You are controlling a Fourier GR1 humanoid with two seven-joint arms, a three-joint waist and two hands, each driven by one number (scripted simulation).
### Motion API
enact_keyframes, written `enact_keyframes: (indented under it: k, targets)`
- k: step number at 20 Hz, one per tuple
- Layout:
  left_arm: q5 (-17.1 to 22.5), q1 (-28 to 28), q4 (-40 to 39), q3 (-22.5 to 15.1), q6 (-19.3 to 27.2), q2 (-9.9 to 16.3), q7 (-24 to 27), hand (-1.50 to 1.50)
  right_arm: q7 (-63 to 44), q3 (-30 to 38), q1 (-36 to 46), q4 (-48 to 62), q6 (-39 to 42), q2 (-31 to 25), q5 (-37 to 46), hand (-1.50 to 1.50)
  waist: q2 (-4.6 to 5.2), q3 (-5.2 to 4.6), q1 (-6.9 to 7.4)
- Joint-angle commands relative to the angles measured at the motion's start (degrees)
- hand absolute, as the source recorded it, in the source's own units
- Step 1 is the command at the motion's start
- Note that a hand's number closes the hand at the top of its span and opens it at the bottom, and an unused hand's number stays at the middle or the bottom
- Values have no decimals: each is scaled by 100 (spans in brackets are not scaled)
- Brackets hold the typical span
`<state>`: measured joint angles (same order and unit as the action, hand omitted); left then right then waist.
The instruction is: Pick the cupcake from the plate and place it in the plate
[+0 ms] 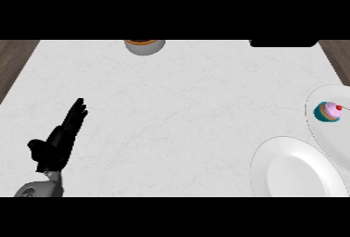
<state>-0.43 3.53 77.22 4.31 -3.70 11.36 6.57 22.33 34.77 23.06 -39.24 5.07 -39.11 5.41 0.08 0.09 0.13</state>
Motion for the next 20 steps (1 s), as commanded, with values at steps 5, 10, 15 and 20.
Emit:
enact_keyframes:
  k: [5, 10, 15, 20]
  targets:
    - [74, 116, -92, 97, -102, 48, 68, 0, 1200, 1018, -714, 1451, 1679, -964, -939, -150, 34, 15, -13]
    - [-6, -20, 84, 88, -36, 51, 123, 0, 2187, 1063, -1141, 2107, 2304, -1312, -840, -150, 48, 32, 48]
    - [93, 60, 148, 59, -107, 22, -217, 0, 2500, 906, -1348, 2275, 2746, -1632, -676, -150, 37, 44, 62]
    - [-19, 58, 69, 29, 3, -51, -66, 0, 2835, 687, -1522, 2286, 2554, -1551, -454, -150, 34, 46, 64]
